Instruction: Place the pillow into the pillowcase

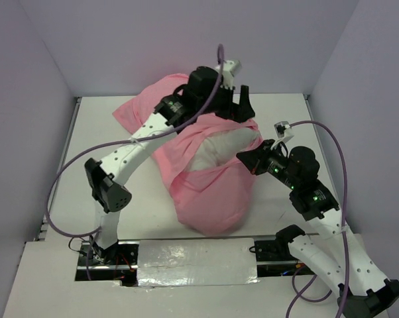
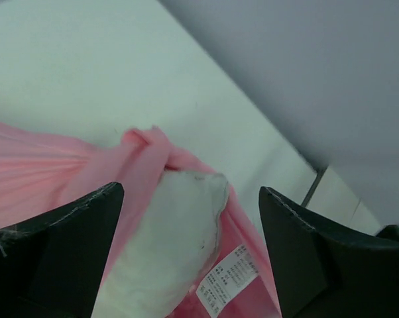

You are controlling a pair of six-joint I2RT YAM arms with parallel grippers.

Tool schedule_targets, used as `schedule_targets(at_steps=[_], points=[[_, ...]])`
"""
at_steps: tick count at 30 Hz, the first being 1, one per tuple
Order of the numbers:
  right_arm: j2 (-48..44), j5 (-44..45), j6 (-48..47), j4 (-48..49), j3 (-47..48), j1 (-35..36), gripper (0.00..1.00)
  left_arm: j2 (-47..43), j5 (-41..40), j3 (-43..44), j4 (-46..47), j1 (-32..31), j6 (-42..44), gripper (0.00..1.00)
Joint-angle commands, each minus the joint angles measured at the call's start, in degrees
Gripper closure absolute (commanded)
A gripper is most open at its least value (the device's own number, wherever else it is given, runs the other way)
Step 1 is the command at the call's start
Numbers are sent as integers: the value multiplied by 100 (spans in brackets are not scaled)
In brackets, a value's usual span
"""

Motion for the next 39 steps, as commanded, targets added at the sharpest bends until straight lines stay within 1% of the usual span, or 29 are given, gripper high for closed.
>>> schedule_targets(at_steps=[1,2,4,5,6,7,8,9,10,13,14,16,17,19,21,22,24,26,28,29,30,31,32,33,34,35,37,38,39], points=[[-141,-93,-102,316,198,-72,100,409,937,-262,-123,-121,369,5],[-176,-76,-94,299,198,-90,100,427,922,-430,-122,-130,369,10],[-229,30,-120,255,216,-116,100,436,1105,-982,-140,-104,422,13],[-247,65,-129,203,251,-160,100,427,1263,-1229,-18,-60,318,20],[-264,65,-137,159,260,-187,100,410,1534,-1467,88,-16,282,24],[-273,135,-103,141,277,-213,100,331,1754,-1974,184,28,220,34],[-291,144,-85,141,295,-274,100,261,1687,-2257,307,141,81,38],[-343,179,-67,158,304,-283,100,69,1469,-2887,387,282,36,38],[-387,249,-59,132,347,-283,100,-29,1092,-3197,544,379,-87,41],[-571,599,-172,44,523,-310,100,-153,1027,-4226,686,913,-263,55],[-616,688,-234,35,584,-319,100,-118,836,-4603,799,1029,-307,56],[-774,777,-356,166,743,-327,100,48,143,-4695,548,1214,-360,64],[-905,690,-453,324,761,-327,100,284,26,-4642,502,1258,-369,67],[-1046,174,-820,1023,717,-327,100,514,-71,-4537,484,1268,-404,70],[-1239,-83,-963,1448,638,-327,100,865,-124,-4230,423,1268,-509,77],[-1301,-267,-1077,1885,620,-327,100,1058,-168,-3968,362,1268,-536,79],[-1328,-514,-1148,2135,655,-336,100,1086,-89,-3816,308,1259,-554,81],[-1197,-498,-1140,1944,786,-327,100,911,33,-3685,309,1259,-536,81],[-828,80,-1035,1102,848,-328,100,543,-27,-3395,203,1259,-475,79],[-662,274,-973,794,866,-319,100,367,-54,-3324,177,1259,-431,77],[-486,450,-799,138,866,-327,100,183,-54,-3280,203,1259,-405,71],[-136,669,-666,-147,823,-336,100,-228,-45,-3227,246,1259,-361,64],[-2,767,-613,-358,579,-328,100,-441,-19,-3209,308,1259,-317,45],[104,725,-551,-369,402,-327,96,-835,7,-3218,352,1250,-299,32],[174,620,-498,-334,235,-327,84,-1013,16,-3235,396,1250,-264,28],[140,332,-463,-264,-115,-327,59,-1180,-19,-3253,440,1250,-246,22],[9,233,-401,-150,-337,-327,29,-1531,-141,-3262,397,1259,-194,20],[-175,354,-436,-184,-442,-327,21,-1602,-194,-3245,335,1250,-159,20],[-255,512,-506,-246,-443,-327,19,-1682,-203,-3227,239,1259,-141,20]])
